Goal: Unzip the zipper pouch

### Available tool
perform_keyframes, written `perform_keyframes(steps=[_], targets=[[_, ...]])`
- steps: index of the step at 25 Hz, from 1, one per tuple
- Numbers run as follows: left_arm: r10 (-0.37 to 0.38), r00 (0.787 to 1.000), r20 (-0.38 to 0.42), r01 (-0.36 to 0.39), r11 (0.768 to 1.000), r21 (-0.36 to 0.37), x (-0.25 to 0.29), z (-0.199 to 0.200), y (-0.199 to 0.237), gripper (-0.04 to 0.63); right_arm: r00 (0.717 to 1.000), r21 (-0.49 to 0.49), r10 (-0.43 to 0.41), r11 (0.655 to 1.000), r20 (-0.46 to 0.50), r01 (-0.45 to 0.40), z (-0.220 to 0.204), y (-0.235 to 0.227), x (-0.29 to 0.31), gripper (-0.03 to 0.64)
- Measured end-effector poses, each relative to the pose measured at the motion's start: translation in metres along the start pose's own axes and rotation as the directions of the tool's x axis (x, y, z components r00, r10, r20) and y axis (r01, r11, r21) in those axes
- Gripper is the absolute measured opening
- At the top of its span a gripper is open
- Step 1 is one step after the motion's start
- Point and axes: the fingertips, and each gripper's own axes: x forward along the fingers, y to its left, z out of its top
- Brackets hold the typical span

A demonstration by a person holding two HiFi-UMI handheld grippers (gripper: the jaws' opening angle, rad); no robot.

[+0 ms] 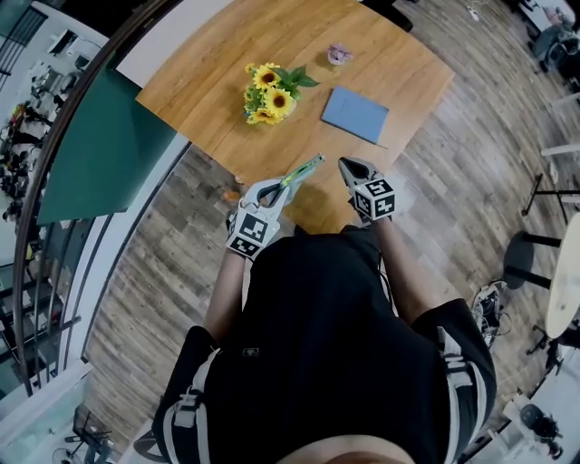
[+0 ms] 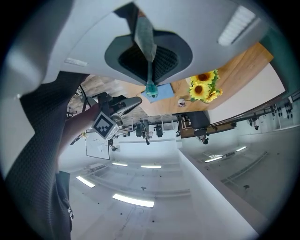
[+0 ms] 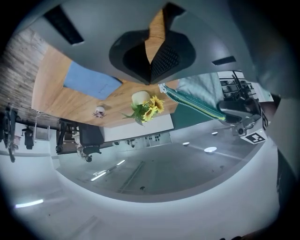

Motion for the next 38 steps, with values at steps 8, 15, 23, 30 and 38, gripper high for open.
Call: perform_keyframes(steps=[8, 15, 23, 30, 38], targets=[[0.065, 0.998, -0.005, -0.065, 0.998, 0.000, -0.001, 0.002, 0.017, 0.014, 1.000, -0.107, 0.018, 0.994, -0.021, -0.021, -0.002, 0.009, -0.009, 0.002], [0.109, 0.994, -0.009, -0.109, 0.994, -0.025, 0.001, 0.001, 0.026, 0.014, 0.998, -0.162, 0.049, 0.985, -0.034, -0.053, -0.009, 0.019, -0.014, 0.002], [0.138, 0.990, -0.016, -0.138, 0.989, -0.045, 0.000, -0.001, 0.030, 0.014, 0.998, -0.187, 0.051, 0.981, -0.033, -0.057, -0.006, 0.017, -0.021, 0.002], [0.145, 0.989, -0.019, -0.146, 0.988, -0.046, -0.003, 0.000, 0.032, 0.014, 0.998, -0.181, 0.045, 0.982, -0.035, -0.050, -0.008, 0.013, -0.024, 0.002], [0.168, 0.985, -0.048, -0.170, 0.984, -0.046, -0.007, -0.005, 0.036, 0.014, 0.999, -0.144, 0.042, 0.989, -0.019, -0.044, -0.003, 0.009, -0.026, 0.002]])
